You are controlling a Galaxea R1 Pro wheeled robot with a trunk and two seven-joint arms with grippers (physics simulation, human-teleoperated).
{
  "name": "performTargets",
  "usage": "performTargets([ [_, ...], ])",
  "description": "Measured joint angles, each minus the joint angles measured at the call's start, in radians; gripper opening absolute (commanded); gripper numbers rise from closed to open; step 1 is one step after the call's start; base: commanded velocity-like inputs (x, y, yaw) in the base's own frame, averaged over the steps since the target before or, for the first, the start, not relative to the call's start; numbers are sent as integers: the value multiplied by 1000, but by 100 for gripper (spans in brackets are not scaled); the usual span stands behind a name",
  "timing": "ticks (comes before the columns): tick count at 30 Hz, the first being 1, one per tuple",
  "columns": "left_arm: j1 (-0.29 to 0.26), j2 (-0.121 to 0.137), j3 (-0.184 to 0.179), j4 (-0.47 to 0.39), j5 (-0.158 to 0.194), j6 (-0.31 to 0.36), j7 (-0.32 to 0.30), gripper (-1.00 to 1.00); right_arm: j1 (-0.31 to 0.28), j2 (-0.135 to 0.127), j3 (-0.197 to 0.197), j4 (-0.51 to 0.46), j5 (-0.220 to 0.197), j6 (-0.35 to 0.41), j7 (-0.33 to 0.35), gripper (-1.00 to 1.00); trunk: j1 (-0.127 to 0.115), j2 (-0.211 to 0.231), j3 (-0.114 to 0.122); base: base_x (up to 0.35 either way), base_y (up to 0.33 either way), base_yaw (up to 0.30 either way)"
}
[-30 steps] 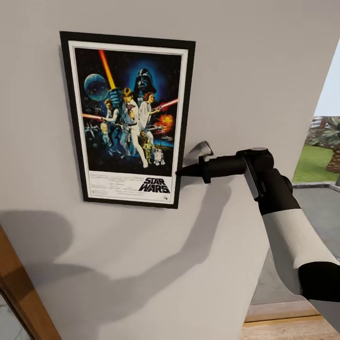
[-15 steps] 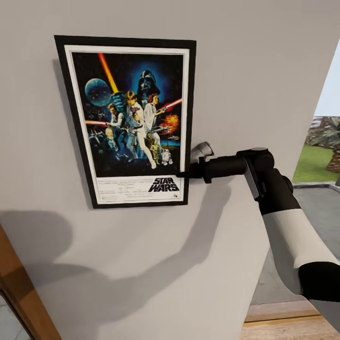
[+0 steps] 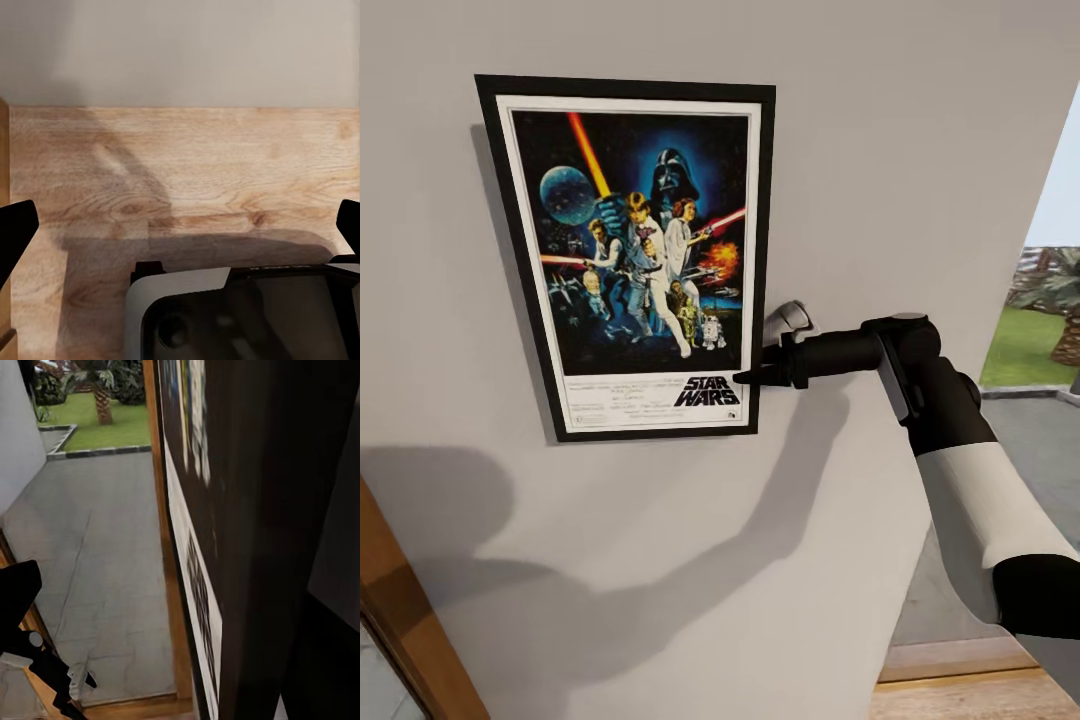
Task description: Pick up the poster from the kitchen countertop and hang it on one of the wall nails in the kitchen.
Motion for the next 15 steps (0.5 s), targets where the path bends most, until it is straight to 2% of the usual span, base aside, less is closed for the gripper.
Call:
performTargets([
  [5,0,0,1,0,-1,-1,0,100,0,1,0,46,-2,12,-79,100,1,0,0,-219,-27,0],
  [6,0,0,1,0,-1,-1,0,100,0,1,0,81,0,5,-81,100,1,0,0,-281,-17,0],
  [9,0,0,0,0,-1,-1,0,100,0,1,0,85,4,17,-83,100,1,1,0,-201,-11,0],
  [11,0,0,0,0,-1,0,0,100,0,1,1,84,-4,24,-56,100,0,0,0,-91,-5,0],
  [15,0,0,0,0,-2,0,0,100,0,1,0,83,-4,23,-79,100,0,1,0,-48,-3,0],
])
